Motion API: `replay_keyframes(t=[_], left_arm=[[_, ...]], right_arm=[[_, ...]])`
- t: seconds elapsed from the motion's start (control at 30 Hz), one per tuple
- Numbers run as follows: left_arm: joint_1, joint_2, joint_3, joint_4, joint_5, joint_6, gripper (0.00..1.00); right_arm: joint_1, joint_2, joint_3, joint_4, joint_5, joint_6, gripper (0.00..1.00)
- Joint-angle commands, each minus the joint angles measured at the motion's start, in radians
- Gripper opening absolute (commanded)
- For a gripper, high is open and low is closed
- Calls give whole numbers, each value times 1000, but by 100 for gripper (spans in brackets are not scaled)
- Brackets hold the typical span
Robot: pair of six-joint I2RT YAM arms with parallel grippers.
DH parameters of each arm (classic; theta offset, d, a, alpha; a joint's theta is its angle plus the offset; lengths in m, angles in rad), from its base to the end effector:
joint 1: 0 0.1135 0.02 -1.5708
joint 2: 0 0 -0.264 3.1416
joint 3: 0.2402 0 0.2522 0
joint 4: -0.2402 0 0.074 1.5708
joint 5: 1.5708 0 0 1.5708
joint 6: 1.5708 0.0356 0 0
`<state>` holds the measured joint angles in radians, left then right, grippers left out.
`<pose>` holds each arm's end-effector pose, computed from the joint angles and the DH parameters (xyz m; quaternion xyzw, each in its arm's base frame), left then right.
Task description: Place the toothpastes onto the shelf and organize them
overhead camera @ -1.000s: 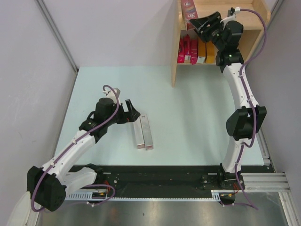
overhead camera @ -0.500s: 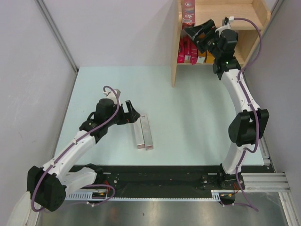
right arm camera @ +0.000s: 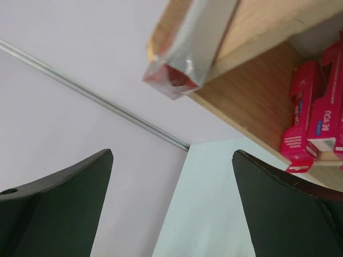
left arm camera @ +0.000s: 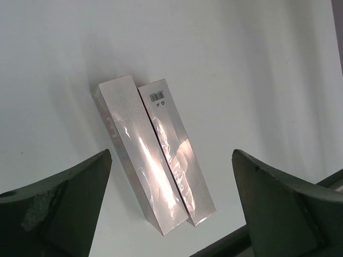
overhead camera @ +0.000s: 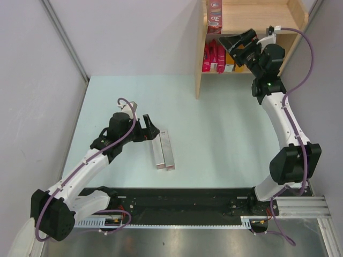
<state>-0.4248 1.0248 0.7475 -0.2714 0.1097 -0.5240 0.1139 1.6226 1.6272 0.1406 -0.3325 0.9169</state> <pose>0.2064 -0.0976 0.2727 -0.0164 0.8712 -0.2656 0.4126 0.3811 0.0553 0.4538 0.1368 0.6426 0.4619 0.5958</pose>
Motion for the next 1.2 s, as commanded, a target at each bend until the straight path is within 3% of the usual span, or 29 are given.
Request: replay_keyframes(t=[0.0,0.23,0.7,1.17], left_arm=[[-6,7,4,17,10,2,100],[-6,34,-7,-17,-34,2,97],[-9,115,-56,3,-22,-1,87],[-51,264,-30,57,-28,-16,82]], right_arm=[[20,-95,-4,21,10,-73,99],[98,-199,-108,-105,68,-226,99],[395,-351,-404,-256,303,-398,98],[523,-446,-676,-292,374,-362,98]])
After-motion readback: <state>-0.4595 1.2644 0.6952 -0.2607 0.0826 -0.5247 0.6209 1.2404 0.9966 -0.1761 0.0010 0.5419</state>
